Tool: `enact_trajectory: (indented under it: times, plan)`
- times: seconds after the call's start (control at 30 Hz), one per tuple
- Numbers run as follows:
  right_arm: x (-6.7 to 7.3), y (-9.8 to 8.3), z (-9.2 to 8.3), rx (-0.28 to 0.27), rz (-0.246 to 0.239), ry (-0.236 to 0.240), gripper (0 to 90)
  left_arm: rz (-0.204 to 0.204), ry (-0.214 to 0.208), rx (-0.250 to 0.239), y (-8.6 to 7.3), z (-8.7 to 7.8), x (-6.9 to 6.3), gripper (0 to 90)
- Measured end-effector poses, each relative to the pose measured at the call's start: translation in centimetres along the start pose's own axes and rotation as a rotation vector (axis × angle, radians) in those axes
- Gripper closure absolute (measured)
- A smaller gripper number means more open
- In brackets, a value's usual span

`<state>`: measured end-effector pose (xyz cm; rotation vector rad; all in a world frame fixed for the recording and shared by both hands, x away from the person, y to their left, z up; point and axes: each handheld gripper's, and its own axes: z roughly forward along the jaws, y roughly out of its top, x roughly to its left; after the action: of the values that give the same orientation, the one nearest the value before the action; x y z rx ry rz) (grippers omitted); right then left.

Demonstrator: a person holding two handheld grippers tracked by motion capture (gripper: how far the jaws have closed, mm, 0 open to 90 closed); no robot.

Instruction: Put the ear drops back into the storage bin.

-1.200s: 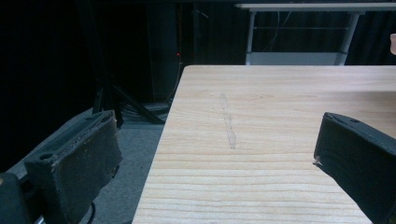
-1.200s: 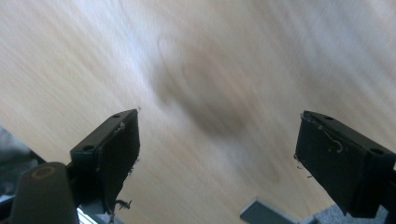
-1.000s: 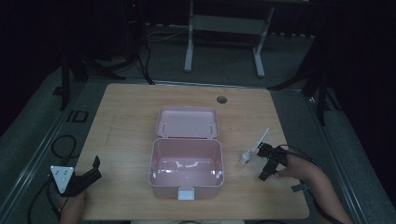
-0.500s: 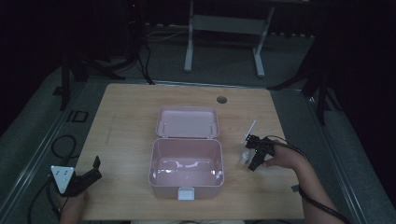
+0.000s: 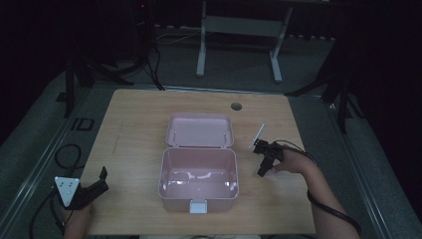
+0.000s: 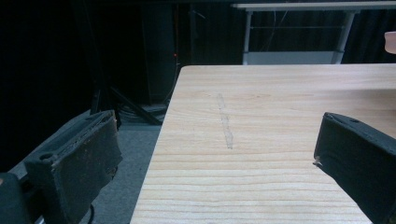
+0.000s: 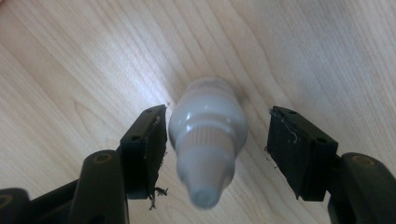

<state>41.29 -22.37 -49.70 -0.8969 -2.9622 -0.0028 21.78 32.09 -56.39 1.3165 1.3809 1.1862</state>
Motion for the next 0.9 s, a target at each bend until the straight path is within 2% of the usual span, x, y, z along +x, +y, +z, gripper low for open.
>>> enact_trajectory:
  times: [0.17, 0.47, 0.5, 0.57, 0.77, 0.9]
  plan:
    - [-0.1, 0.4, 0.5, 0.015, -0.011, 0.007, 40.6, 0.01, 0.0, 0.0, 0.0, 0.0, -0.1, 0.5]
    - [-0.1, 0.9, 1.1, 0.041, -0.03, 0.016, 52.7, 0.009, -0.003, 0.001, 0.0, 0.0, -0.1, 0.5]
    - [0.0, 0.9, 1.0, 0.044, -0.038, 0.025, 56.6, 0.01, -0.003, 0.002, 0.0, 0.0, -0.1, 0.5]
    - [0.2, 1.0, 0.8, 0.055, -0.066, 0.007, 59.4, 0.009, -0.003, 0.002, 0.0, 0.0, -0.1, 0.5]
    - [0.8, 0.7, 0.8, 0.073, -0.16, 0.003, 59.6, 0.009, -0.003, 0.003, 0.0, 0.0, -0.1, 0.5]
    - [1.0, 0.5, 0.8, 0.08, -0.188, 0.005, 59.6, 0.009, -0.003, 0.003, 0.0, 0.0, -0.1, 0.5]
